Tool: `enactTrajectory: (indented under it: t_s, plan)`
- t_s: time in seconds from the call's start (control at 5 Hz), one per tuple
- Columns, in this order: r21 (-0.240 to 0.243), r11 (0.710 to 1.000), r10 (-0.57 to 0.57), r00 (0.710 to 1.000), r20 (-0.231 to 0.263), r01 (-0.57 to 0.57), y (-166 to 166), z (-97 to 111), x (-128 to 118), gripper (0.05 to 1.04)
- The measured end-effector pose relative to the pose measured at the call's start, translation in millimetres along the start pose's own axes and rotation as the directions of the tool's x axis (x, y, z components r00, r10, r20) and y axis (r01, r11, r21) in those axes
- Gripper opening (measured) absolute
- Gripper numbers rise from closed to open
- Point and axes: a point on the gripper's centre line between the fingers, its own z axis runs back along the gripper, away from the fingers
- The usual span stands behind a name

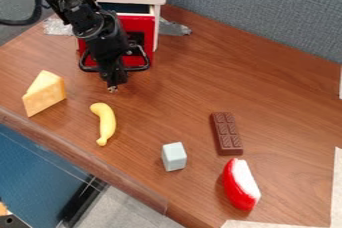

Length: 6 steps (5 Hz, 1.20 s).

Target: Open the drawer

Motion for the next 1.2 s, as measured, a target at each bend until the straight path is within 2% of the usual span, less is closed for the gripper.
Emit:
enactTrajectory:
  t_s: [0.6,1.2]
  plan:
    - [-0.012,1.0,-0.011,1.0,0.004,0.011,-20.9,8.2,-7.4,0.145]
    - [-0.006,1.0,-0.024,1.0,-0.004,0.024,-38.2,7.3,-16.5,0.145]
